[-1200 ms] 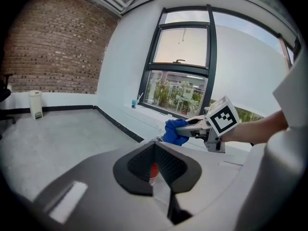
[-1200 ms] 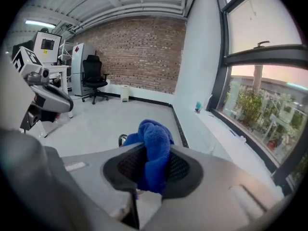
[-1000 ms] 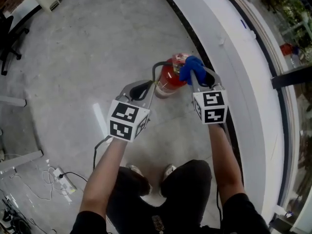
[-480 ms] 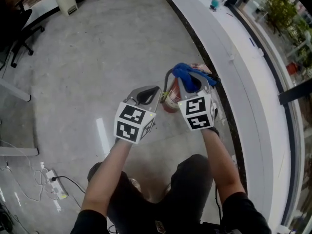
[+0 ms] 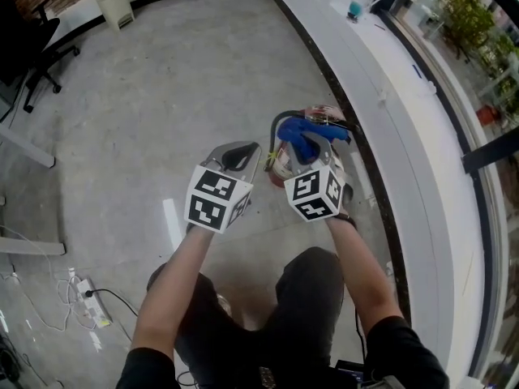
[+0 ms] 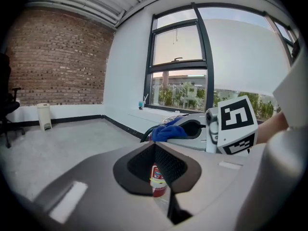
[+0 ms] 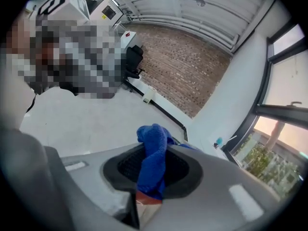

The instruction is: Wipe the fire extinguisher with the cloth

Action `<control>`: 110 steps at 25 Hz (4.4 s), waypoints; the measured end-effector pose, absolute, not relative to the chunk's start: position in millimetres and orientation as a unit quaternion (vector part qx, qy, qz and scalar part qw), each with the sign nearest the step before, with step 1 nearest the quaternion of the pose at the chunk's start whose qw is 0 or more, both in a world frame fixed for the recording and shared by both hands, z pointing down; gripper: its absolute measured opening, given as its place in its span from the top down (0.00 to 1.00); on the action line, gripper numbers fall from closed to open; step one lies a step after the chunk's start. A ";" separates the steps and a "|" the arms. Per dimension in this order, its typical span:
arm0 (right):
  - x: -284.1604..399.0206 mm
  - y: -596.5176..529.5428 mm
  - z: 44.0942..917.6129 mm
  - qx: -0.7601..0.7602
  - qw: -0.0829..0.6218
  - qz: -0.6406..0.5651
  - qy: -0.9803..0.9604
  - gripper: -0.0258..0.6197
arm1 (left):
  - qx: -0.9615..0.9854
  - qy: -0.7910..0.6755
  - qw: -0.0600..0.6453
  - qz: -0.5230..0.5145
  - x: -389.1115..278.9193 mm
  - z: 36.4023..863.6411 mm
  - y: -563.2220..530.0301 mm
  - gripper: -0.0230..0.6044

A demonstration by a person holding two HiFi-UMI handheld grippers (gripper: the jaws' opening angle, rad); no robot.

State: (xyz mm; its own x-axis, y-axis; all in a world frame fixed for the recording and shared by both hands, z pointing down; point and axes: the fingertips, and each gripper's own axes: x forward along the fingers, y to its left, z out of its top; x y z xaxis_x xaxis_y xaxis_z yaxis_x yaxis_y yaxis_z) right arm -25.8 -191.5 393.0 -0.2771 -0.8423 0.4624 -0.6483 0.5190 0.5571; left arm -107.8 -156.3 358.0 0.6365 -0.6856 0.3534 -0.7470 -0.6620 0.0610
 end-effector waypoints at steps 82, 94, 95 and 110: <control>126.2 -193.0 454.8 0.605 0.154 0.108 -0.774 0.83 | 0.919 -0.309 0.132 0.208 -31.9 462.7 -138.1 0.96; 39.3 -152.1 475.6 0.525 0.167 0.148 -0.821 0.83 | 0.917 -0.320 0.148 0.188 -43.6 466.2 -140.8 0.96; 30.3 -152.2 474.8 0.518 0.165 0.148 -0.826 0.83 | 0.917 -0.321 0.148 0.186 -46.3 466.0 -141.5 0.96; -24.5 -177.2 462.3 0.496 0.158 0.205 -0.829 0.83 | 0.933 -0.279 0.078 0.212 -48.1 475.5 -156.4 0.65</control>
